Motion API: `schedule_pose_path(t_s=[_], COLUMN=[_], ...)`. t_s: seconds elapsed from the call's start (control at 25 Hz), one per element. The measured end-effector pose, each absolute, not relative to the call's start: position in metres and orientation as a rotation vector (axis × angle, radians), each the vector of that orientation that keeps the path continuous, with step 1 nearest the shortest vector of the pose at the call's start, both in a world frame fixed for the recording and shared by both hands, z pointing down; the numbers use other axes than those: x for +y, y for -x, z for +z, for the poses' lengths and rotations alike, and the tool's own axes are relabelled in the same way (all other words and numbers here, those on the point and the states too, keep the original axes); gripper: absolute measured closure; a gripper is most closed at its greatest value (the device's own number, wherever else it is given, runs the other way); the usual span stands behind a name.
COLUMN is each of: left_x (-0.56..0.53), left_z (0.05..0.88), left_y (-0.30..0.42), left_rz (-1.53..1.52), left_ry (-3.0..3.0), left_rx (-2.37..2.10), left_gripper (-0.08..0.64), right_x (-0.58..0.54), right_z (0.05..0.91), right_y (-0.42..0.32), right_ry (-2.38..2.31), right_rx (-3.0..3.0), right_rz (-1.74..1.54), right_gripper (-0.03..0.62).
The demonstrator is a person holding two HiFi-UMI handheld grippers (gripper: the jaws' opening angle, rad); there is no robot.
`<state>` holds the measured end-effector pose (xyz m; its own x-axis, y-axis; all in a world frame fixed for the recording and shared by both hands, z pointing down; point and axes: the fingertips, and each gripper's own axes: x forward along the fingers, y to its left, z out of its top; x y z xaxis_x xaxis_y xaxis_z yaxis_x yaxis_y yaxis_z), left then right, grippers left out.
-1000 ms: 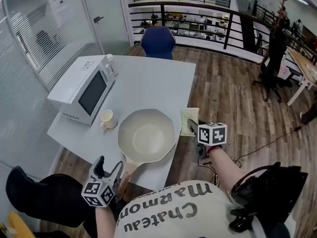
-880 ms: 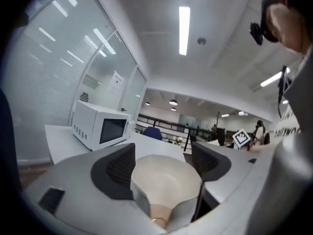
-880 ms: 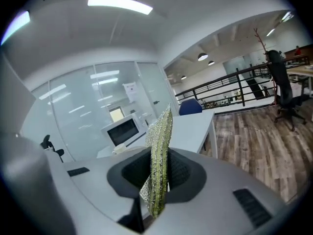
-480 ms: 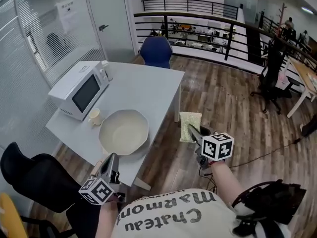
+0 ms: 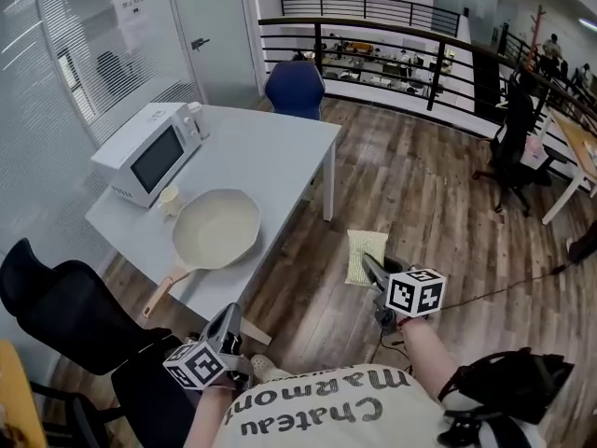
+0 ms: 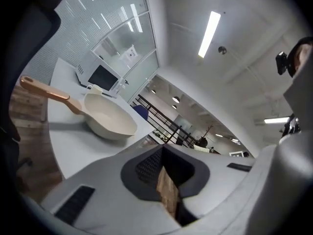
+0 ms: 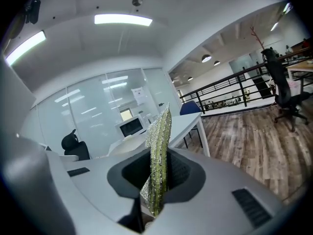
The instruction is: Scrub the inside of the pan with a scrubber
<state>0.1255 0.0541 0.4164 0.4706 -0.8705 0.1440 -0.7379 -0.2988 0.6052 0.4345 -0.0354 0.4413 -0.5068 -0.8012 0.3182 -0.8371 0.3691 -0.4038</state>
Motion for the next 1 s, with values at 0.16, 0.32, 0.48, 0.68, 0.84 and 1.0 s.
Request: schedule_pose_path(t_s=[0.16, 0.32, 0.48, 0.68, 0.84, 1.0], left_x=[0.061, 0.069, 0.075, 0.082, 0.088, 0.091], left_z=[0.415, 0.413, 0.408, 0.407, 0.408, 0.410], left_y=[-0.147, -0.163, -0.168, -0.171, -0.173, -0.175], left_rz=[-0.251, -0.227, -0.218, -0.207, -0.179, -0.161], left_ry=[-2.146, -2.169, -2.172, -2.163, -2.166, -2.172], left_rx=[-1.327, -1.325, -1.339, -1.351, -1.364, -1.364], left_gripper=[0.571, 0.570, 0.569, 0.569, 0.569, 0.571], right_x=[-0.024, -0.017, -0.012, -0.004, 0.001, 0.002], right_z=[0.446, 0.440, 0.432, 0.433, 0.433, 0.434], right_y=[-0.440, -0.448, -0.450, -0.451, -0.451, -0.453], right_ry=[-1.478, -1.466, -1.446, -1.423, -1.419, -1.422], right_rx=[-2.530, -2.537, -2.552, -2.549, -2.552, -2.544], right_rz=[0.779, 0.725, 0.712, 0.699, 0.705, 0.694], right_gripper=[0.535, 0.535, 0.535, 0.535, 0.535, 0.535])
